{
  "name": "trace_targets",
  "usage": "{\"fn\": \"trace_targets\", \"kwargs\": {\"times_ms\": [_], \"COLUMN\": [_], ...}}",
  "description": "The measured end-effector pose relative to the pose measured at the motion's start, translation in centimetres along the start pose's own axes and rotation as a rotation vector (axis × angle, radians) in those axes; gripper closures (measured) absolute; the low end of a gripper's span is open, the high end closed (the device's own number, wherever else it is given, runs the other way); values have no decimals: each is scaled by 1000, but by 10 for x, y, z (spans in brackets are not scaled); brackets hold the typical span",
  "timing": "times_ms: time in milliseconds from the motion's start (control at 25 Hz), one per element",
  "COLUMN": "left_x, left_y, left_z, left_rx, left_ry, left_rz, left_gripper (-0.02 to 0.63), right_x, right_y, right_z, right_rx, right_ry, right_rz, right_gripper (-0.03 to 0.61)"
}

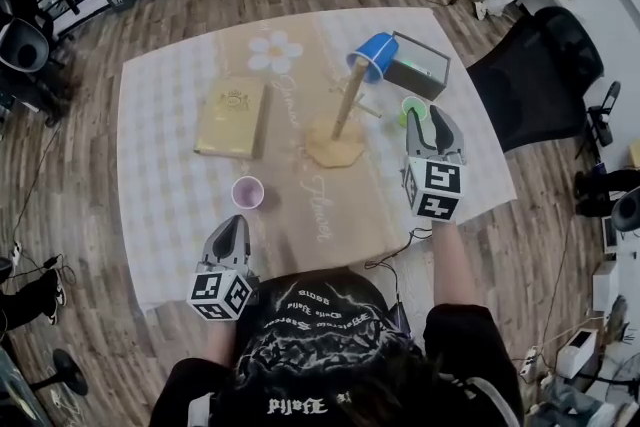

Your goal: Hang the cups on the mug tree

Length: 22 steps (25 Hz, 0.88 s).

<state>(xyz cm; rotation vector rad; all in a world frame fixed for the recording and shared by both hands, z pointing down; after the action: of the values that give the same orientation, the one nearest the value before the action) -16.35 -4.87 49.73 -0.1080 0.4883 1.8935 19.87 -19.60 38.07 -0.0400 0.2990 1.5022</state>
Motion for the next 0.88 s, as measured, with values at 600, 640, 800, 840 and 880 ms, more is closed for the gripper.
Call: {"fn": "trace_targets", "kwargs": {"times_ms": [600,640,800,840,880], "left_x": [-7,-9,-13,-14,-15], "left_y": [4,4,3,3,2], "left_z": [2,3,8,8,7], "left_rx": [-27,-30,-41,-43,-45], "left_ry": [25,30,60,68,75], "left_rz": [-28,-29,-41,-44,-47], "left_gripper": [592,592,592,592,592], "right_x": [-47,-56,-85,-91,-98], "right_y": [-77,-80,-93,-98,-102], "right_z": [100,107,129,134,138], "right_rx": [-372,-368,-358,-376,-394], "right_ry": [249,280,395,416,436], "right_rz": [88,79,60,58,56], "right_gripper": [445,448,462,462,460]}}
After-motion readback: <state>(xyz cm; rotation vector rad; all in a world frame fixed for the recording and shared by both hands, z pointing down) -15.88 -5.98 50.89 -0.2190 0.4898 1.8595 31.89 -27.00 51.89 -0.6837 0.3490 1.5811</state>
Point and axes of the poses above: the fingertips, and each gripper's own axes: x backward along the fingers, y to its left, z out of its underside, the point moved 4 cm from there along x, backward along the fingers, and after that the axes turned 4 degrees about -x, right-handed, at the moved point
